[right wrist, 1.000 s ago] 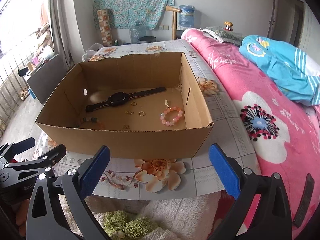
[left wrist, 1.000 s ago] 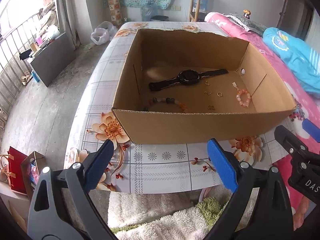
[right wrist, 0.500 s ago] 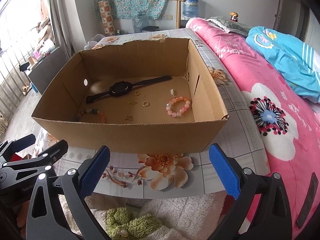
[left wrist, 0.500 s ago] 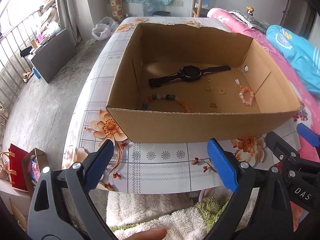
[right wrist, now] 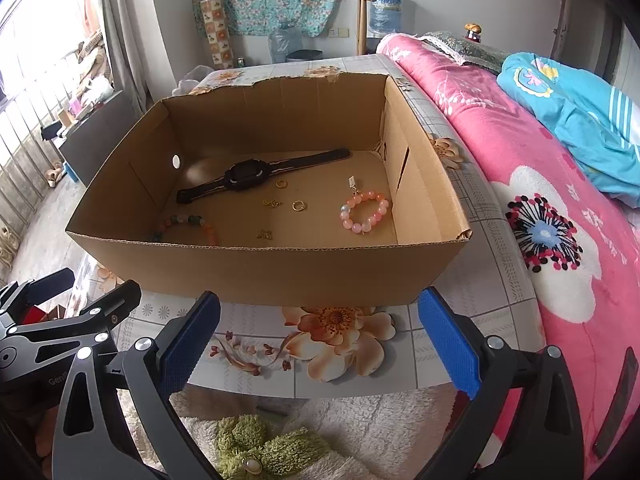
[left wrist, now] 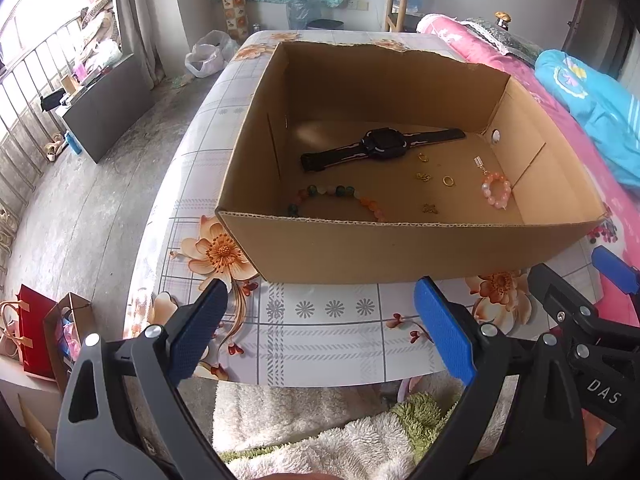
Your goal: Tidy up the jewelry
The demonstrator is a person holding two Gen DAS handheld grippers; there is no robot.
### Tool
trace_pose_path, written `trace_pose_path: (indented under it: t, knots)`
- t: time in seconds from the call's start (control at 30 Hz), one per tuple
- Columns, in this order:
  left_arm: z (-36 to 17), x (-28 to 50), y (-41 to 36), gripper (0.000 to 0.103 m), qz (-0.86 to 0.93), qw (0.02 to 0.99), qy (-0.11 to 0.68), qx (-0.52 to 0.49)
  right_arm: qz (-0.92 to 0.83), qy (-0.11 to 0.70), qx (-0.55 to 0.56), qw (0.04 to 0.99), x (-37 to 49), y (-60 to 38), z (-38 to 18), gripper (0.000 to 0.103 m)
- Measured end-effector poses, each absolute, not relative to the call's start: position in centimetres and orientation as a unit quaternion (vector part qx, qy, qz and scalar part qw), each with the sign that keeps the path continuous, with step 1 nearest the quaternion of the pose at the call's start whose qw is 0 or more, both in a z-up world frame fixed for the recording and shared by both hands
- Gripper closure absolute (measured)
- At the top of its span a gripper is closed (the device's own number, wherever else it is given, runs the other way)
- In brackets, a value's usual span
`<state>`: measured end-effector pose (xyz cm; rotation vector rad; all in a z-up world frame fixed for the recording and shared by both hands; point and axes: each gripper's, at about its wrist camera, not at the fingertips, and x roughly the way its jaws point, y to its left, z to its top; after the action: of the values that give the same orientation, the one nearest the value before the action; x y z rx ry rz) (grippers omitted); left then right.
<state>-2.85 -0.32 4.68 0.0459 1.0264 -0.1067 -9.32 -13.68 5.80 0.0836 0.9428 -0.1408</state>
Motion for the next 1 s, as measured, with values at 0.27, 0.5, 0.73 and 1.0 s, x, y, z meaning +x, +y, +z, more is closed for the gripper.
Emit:
trace_pose_path:
  t: [0.27, 0.5, 0.73, 1.0]
  knots:
    - [4.57, -2.81, -0.15, 0.012, -0.051, 0.868, 0.493, 0.021, -0.071, 0.456, 0.044, 0.886, -9.27, -13.96, 5.68, 0.006]
    - [4.54, -2.77, -0.16, 0.012, -0.052, 0.868, 0.494, 0.022, -0.070, 0.458, 0.044, 0.885, -9.21, -13.79, 5.58, 0.006]
    - [4.48, -2.76, -0.39, 0.012, -0.054, 0.868, 0.493, 0.025, -0.071, 0.462, 0.045, 0.883, -9.17, -13.87, 5.34, 0.006]
    - [4.47, -2.90, -0.72, 0.012, -0.055, 0.867, 0.494, 0.031, -0.074, 0.465, 0.047, 0.881, -9.27, -14.05, 5.05, 0.006]
